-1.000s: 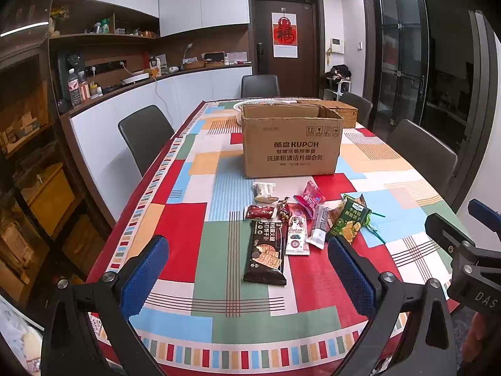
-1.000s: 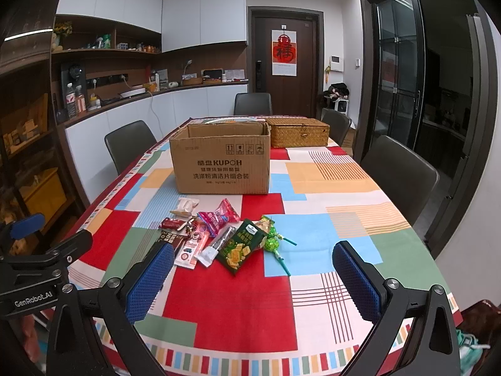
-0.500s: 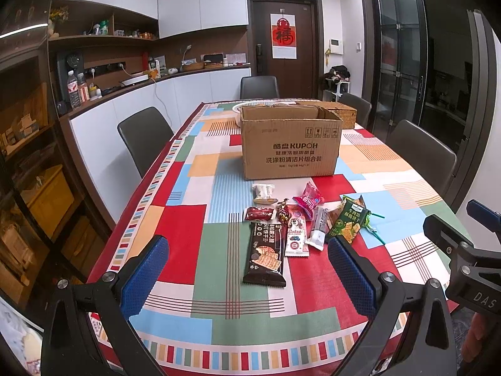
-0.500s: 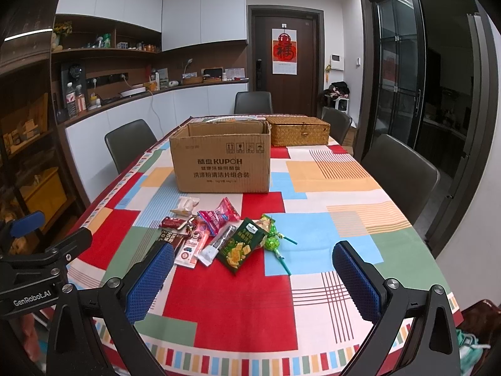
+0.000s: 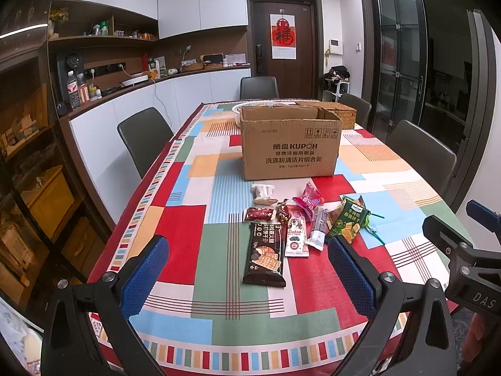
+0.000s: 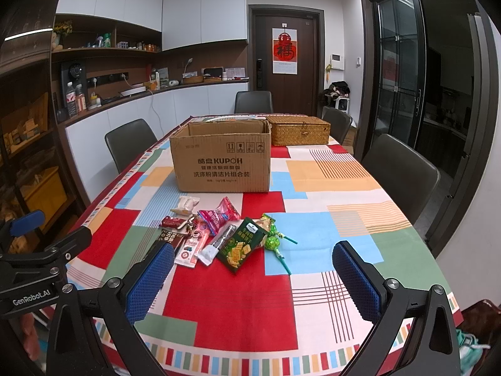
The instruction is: Organize snacks
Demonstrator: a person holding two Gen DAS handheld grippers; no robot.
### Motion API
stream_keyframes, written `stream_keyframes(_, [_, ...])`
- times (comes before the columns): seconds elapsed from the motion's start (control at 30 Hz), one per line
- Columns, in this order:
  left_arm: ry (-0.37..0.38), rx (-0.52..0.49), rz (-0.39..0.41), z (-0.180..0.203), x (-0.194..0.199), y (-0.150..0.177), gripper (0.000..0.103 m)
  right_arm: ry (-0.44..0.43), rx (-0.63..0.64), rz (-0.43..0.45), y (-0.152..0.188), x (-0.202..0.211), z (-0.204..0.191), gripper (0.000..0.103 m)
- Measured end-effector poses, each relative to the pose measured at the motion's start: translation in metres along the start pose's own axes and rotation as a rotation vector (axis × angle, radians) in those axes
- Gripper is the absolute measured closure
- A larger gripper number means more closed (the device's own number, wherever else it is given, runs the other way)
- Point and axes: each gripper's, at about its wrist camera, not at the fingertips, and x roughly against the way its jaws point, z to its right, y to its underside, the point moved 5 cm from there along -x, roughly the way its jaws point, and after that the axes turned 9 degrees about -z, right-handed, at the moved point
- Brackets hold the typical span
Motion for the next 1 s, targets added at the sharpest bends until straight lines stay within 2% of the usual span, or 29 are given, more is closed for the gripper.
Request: stream_keyframes(1.0, [0.011, -0.005, -0.019, -0.001, -0.010, 0.003, 0.000, 0.003, 0.000, -0.023, 0.008, -0.007, -0.003, 0.001])
